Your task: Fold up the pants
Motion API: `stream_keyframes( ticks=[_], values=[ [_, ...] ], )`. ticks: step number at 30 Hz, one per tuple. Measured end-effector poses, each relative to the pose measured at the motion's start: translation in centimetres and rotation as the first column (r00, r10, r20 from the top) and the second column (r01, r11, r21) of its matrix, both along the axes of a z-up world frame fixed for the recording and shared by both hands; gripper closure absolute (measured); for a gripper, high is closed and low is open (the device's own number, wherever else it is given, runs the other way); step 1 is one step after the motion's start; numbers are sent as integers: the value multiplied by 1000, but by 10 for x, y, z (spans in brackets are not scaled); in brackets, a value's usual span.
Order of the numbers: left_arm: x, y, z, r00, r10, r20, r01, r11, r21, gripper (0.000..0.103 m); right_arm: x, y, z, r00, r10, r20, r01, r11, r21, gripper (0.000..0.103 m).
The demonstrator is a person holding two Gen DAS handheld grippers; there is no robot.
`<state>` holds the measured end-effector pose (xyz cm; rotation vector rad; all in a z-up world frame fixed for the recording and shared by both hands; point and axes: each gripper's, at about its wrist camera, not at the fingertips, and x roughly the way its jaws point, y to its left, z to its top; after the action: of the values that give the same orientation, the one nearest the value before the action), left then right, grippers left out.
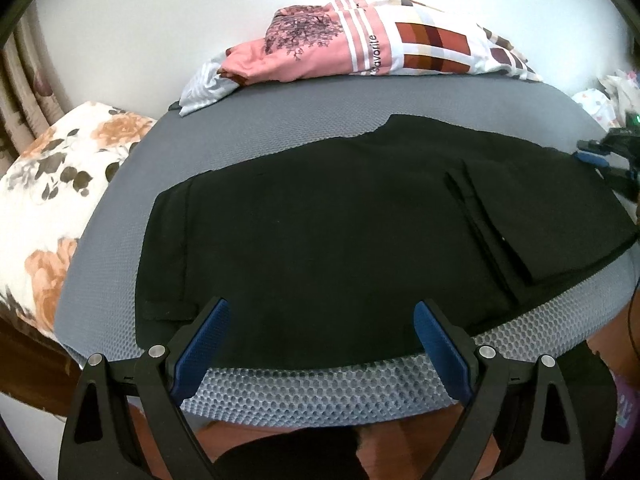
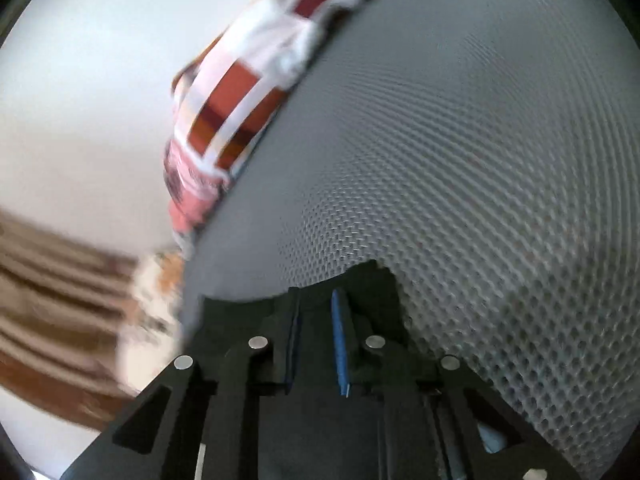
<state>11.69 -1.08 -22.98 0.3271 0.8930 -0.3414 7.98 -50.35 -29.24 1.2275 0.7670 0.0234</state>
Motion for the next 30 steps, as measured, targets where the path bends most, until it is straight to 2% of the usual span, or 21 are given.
stream_keyframes(
  ticks=[2, 4, 8, 10, 12, 14, 15, 17, 19, 21, 23, 25, 26, 28, 29, 30],
  values=[
    [1, 2, 2, 1000, 4, 4, -4, 1000, -7, 10, -13, -9, -2, 997, -69, 25, 67, 996, 63, 88],
    [0, 3, 4, 1000, 6, 9, -6, 1000, -12, 10, -23, -13, 9, 993, -104, 53, 102, 994, 43, 78],
    [1, 7, 6, 1000, 17, 7, -17, 999, -27, 10, -23, -9, 31, 992, -69, 107, 72, 997, -30, 76],
    [2, 8, 5, 1000, 25, -2, -25, 999, -34, 10, -18, -5, 32, 992, -37, 123, 41, 999, -34, 71],
    [1, 9, 6, 1000, 28, -2, -28, 999, -35, 10, -10, 0, 24, 995, -15, 100, 19, 999, -40, 67],
    [0, 11, 10, 999, 32, 7, -32, 999, -29, 10, -5, 0, 10, 999, -1, 41, 3, 999, -53, 71],
    [-1, 12, 12, 999, 35, 12, -34, 999, -29, 10, -6, -1, 7, 999, -9, 44, 10, 999, -35, 74],
    [-3, 19, 18, 999, 41, 24, -41, 999, -31, 10, -15, -6, 7, 996, -49, 80, 47, 999, 23, 71],
    [-3, 29, 25, 998, 55, 37, -54, 998, -31, 10, -29, -12, 14, 987, -87, 132, 82, 996, 39, 69],
    [-3, 41, 31, 996, 69, 47, -68, 997, -37, 10, -44, -18, 25, 987, -110, 115, 116, 992, -44, 68],
    [-1, 58, 35, 995, 92, 46, -90, 994, -54, 10, -57, -20, 36, 991, -132, 37, 137, 968, -209, 68],
    [4, 80, 37, 992, 124, 31, -121, 989, -84, 10, -64, -18, 43, 988, -148, -44, 119, 914, -387, 68],
    [6, 88, 37, 990, 137, 24, -134, 987, -94, 10, -68, -14, 46, 983, -161, -90, 99, 871, -482, 68],
    [12, 110, 38, 986, 167, 5, -165, 977, -131, 10, -69, -8, 47, 978, -166, -127, 65, 821, -568, 68],
    [15, 121, 39, 984, 177, -3, -175, 972, -156, 10, -69, -4, 45, 970, -180, -161, 41, 780, -624, 68],
    [18, 130, 39, 983, 182, -9, -181, 968, -176, 10, -67, 0, 44, 968, -187, -170, 33, 760, -649, 70]
  ],
)
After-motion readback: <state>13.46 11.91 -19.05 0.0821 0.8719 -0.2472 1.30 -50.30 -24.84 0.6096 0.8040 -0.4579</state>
